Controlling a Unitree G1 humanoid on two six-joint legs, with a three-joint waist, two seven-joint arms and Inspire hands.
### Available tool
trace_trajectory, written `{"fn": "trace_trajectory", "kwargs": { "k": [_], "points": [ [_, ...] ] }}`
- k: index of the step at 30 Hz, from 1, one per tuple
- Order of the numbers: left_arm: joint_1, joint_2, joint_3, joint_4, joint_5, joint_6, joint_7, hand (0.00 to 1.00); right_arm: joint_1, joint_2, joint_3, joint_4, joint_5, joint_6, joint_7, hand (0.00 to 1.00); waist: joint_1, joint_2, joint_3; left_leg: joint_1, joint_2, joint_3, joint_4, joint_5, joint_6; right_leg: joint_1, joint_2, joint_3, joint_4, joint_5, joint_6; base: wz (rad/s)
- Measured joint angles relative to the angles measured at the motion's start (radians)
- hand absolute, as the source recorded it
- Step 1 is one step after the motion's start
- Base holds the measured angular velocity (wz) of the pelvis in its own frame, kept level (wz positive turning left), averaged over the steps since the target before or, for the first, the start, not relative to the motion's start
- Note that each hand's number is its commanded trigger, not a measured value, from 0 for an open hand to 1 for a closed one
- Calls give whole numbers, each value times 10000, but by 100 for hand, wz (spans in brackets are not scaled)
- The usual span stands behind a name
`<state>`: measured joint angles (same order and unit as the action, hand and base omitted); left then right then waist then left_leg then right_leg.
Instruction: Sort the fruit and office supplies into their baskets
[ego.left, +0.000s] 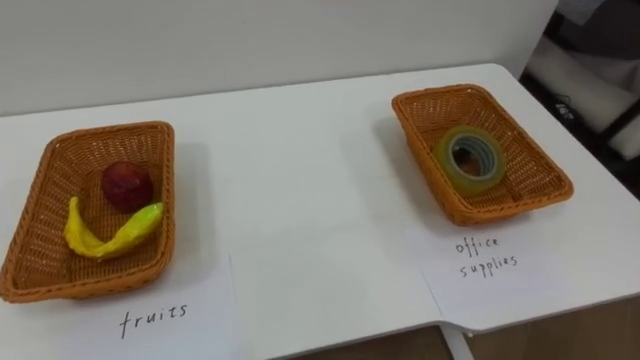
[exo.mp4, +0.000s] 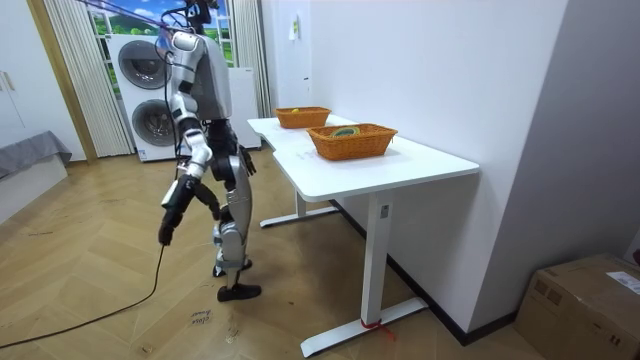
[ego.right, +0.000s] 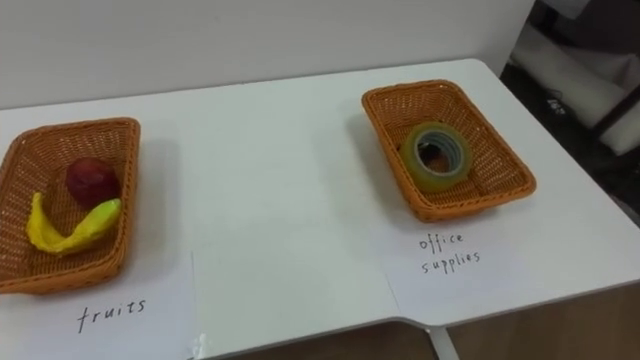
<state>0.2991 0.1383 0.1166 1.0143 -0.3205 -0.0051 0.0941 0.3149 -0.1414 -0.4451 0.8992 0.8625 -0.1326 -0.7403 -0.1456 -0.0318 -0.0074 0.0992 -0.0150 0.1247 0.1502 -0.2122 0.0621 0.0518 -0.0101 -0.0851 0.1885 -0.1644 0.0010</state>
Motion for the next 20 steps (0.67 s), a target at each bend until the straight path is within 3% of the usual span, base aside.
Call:
{"fn": "trace_trajectory", "kwargs": {
  "k": [6,10,16,20],
  "points": [
    [4,-128,28,90,515,148,-223,0,-352,198,1287,2174,-591,833,2720,0,405,31,7,40,8,-6,-13,-36,-18,6,23,-38,-12,-20,-11,-1],
    [-61,-125,-27,273,528,295,-194,0,-634,185,2536,2700,-2388,1344,4412,0,715,72,31,180,18,-36,21,-117,-30,106,31,-40,-64,-70,-21,-1],
    [-176,-134,-223,278,997,433,-76,0,-1164,198,3488,2745,-4562,1571,5752,0,955,138,42,184,18,-159,0,-118,-34,212,68,-71,-179,-58,-19,5],
    [-329,-203,-223,274,990,440,279,0,-1402,195,4078,2803,-5178,1570,6165,0,1225,232,139,308,29,-223,-24,-135,-57,344,84,-135,-216,-54,-27,1]
  ]
}}
